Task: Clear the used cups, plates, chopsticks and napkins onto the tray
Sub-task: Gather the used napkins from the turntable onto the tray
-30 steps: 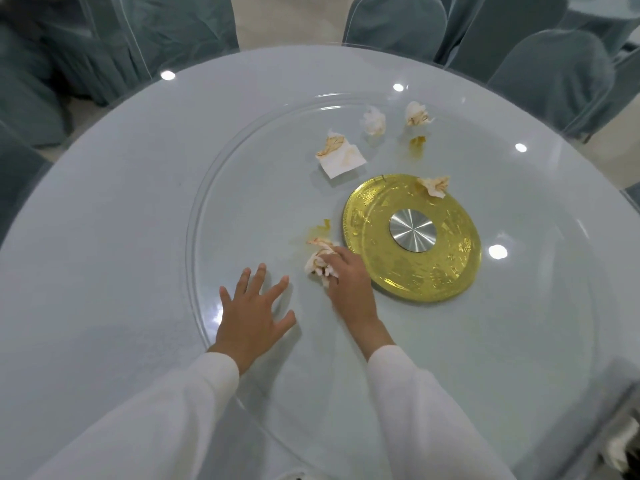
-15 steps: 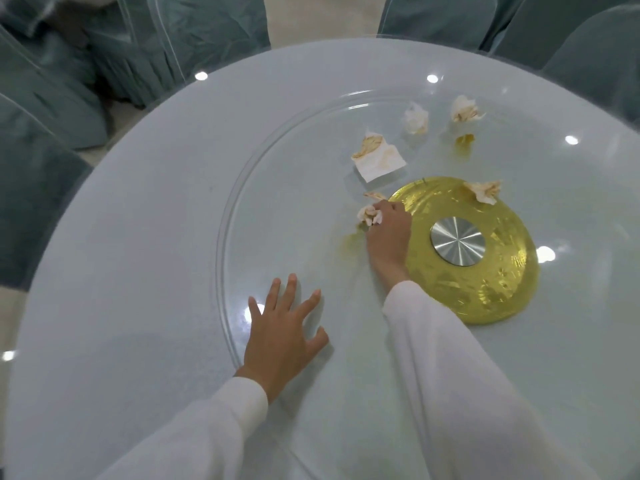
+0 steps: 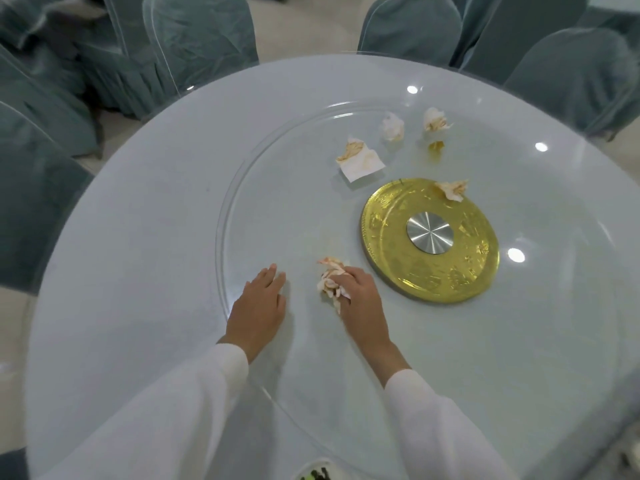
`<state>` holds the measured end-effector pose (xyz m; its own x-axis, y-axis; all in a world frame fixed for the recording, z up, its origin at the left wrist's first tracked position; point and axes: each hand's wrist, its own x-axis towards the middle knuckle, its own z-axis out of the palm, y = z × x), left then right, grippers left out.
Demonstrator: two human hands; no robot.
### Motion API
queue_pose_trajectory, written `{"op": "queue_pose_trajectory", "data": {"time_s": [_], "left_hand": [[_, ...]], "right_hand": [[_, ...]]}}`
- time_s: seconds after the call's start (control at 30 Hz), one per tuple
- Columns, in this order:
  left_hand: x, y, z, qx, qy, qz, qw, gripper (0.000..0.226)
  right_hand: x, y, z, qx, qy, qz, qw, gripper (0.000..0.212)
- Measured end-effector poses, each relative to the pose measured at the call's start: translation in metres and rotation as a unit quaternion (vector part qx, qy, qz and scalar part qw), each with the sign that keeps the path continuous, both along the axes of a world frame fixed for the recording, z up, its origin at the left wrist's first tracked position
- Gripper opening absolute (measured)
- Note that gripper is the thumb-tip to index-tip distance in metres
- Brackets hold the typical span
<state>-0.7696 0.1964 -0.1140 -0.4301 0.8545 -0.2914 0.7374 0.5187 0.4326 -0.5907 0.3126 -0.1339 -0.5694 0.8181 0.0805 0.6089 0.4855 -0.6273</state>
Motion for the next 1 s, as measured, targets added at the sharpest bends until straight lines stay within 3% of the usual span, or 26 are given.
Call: {"op": "queue_pose_trajectory", "data": {"time_s": [0.33, 0.6, 0.7, 1.0], "left_hand": [[0.002, -0.004, -0.011, -0.016, 0.055, -0.022, 0.998, 0.057], [-0.001, 0.004, -0.019, -0.018, 0.052, -0.007, 0.998, 0.06], [-0.005, 0.005, -0.016, -0.021, 0.056, -0.013, 0.998, 0.058], [-0.021, 0.009, -0.006, -0.003, 0.041, -0.014, 0.999, 0.053]], "right_hand": [[-0.053, 0.069, 0.003, 0.039, 0.01, 0.006, 0.999, 0.03], [-0.113, 0.155, -0.008, 0.015, -0.01, -0.131, 0.991, 0.033], [-0.117, 0.139, -0.012, 0.007, 0.006, -0.155, 0.988, 0.033], [-0.034, 0.012, -0.013, 0.042, 0.017, 0.007, 0.999, 0.045]]}}
